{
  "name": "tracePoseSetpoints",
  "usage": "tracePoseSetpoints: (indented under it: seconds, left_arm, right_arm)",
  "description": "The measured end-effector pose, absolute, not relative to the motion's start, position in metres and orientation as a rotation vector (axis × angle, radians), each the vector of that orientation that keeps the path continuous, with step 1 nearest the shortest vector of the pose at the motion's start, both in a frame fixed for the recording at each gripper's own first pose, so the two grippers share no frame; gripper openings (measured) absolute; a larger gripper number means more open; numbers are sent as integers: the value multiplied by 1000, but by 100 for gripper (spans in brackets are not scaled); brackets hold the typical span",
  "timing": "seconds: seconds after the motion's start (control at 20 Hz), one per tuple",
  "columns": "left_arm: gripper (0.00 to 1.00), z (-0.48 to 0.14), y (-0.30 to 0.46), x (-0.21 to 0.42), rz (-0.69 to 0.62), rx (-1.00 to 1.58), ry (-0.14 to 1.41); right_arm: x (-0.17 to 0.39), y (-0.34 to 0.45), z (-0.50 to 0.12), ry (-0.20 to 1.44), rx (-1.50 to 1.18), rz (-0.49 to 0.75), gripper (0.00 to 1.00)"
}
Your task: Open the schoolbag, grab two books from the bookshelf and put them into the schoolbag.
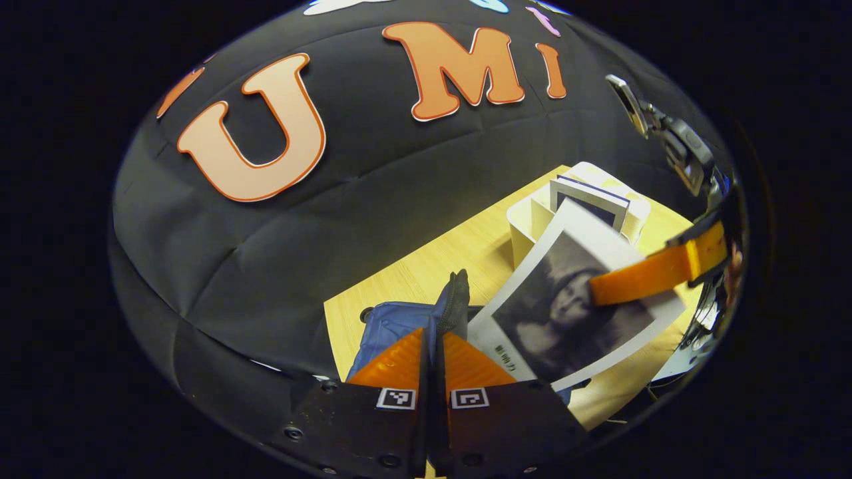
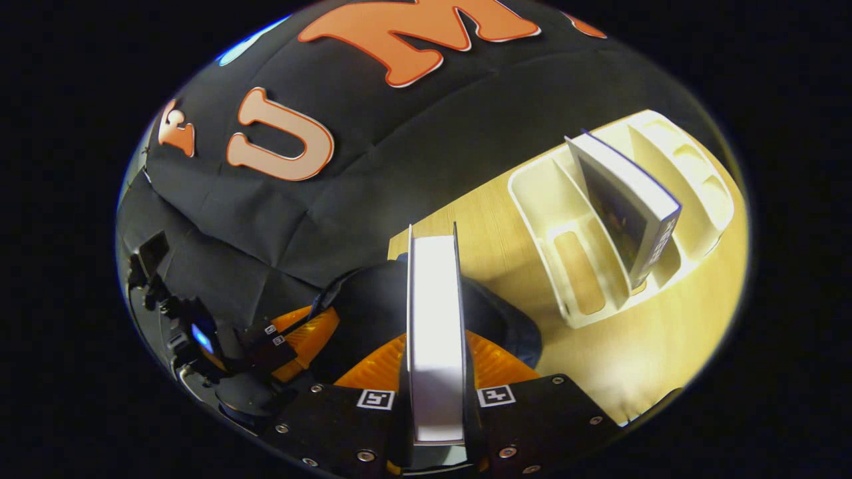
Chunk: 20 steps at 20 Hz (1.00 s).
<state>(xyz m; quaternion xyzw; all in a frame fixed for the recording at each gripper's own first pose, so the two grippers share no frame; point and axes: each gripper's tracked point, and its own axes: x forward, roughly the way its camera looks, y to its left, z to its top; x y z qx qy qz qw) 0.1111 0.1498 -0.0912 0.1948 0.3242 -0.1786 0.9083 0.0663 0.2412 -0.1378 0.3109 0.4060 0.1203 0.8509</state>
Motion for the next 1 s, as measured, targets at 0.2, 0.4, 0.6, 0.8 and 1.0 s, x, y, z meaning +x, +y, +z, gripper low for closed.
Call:
tracePoseSetpoints:
  seconds: [0.2, 0.4, 0.6, 0.8, 1.0]
  left_arm:
    - [5, -91, 138, 103, -399, 376, 674]
    - [3, -95, 126, 96, -431, 338, 684]
    - [4, -90, 123, 92, -442, 328, 680]
    - [3, -89, 115, 90, -448, 323, 683]
    - [3, -92, 121, 93, -417, 317, 695]
  right_arm:
    - [78, 268, -174, 863, 742, 250, 30]
    - [89, 292, -210, 872, 769, 265, 30]
    - [99, 330, -241, 904, 797, 290, 31]
    - [110, 361, -255, 894, 876, 328, 32]
    - [112, 359, -277, 950, 732, 319, 60]
